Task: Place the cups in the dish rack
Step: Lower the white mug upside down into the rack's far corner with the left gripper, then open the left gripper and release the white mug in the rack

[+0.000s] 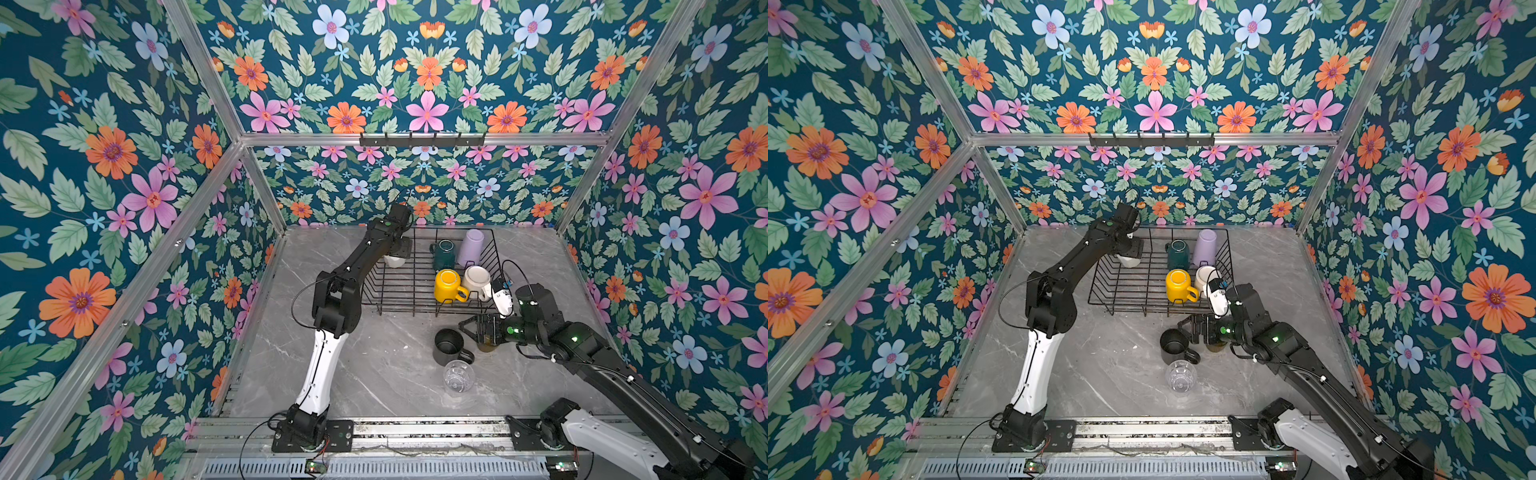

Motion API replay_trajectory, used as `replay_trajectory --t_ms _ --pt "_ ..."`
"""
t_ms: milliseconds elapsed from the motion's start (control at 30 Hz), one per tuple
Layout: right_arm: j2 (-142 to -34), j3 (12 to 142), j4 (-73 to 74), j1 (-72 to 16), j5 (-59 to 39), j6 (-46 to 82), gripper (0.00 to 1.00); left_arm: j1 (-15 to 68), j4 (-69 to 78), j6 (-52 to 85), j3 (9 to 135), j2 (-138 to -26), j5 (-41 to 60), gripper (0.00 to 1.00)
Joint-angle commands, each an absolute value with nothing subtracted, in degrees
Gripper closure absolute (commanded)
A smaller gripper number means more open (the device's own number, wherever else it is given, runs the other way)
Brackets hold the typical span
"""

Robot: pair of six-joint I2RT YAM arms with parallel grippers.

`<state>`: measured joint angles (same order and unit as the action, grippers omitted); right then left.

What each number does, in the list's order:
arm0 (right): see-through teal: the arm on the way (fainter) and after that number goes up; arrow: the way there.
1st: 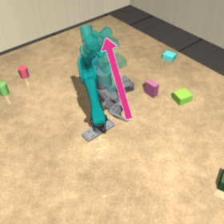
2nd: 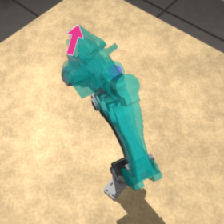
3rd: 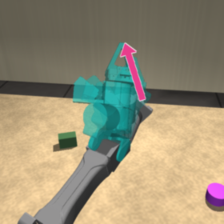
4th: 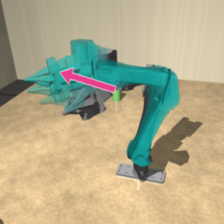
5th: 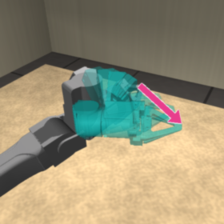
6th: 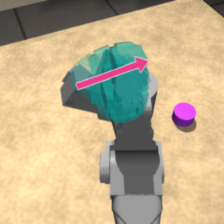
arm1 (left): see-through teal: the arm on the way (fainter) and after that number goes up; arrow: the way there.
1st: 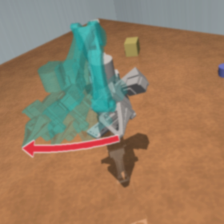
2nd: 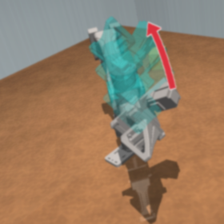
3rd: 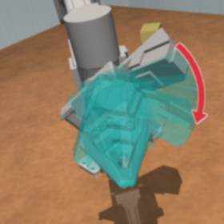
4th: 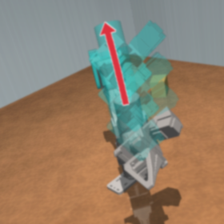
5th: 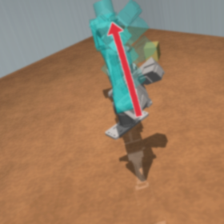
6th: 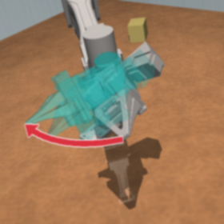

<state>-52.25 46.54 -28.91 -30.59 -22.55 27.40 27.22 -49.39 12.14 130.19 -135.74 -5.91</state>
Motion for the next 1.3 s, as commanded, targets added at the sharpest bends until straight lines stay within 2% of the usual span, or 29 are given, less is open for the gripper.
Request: replay_trajectory --t_ms 0,333,733,900,1000,1267 --pt "-52.4 46.6 -27.2 -30.6 -23.7 28.1 0.04 27.2 -50.0 12.5 130.3 -134.6 -5.3 0.51" --pt "-53.1 46.6 -26.4 -30.7 -24.5 28.5 0.04 27.2 -52.3 11.1 130.2 -132.7 -5.9 0.54" --pt "-53.3 46.7 -26.4 -30.6 -24.9 28.7 0.04 27.2 -52.3 11.2 129.9 -135.0 -6.3 0.48" --pt "-53.6 46.6 -26.4 -30.6 -25.0 28.6 0.04 27.2 -51.9 11.4 129.9 -136.1 -6.7 0.37" --pt "-53.7 46.7 -26.3 -30.6 -25.0 28.6 0.04 27.2 -51.9 11.3 129.9 -136.5 -7.0 0.25" --pt "-54.4 46.5 -26.3 -30.6 -24.8 28.4 0.04 27.2 -51.3 11.0 129.3 -135.2 -7.9 0.03"
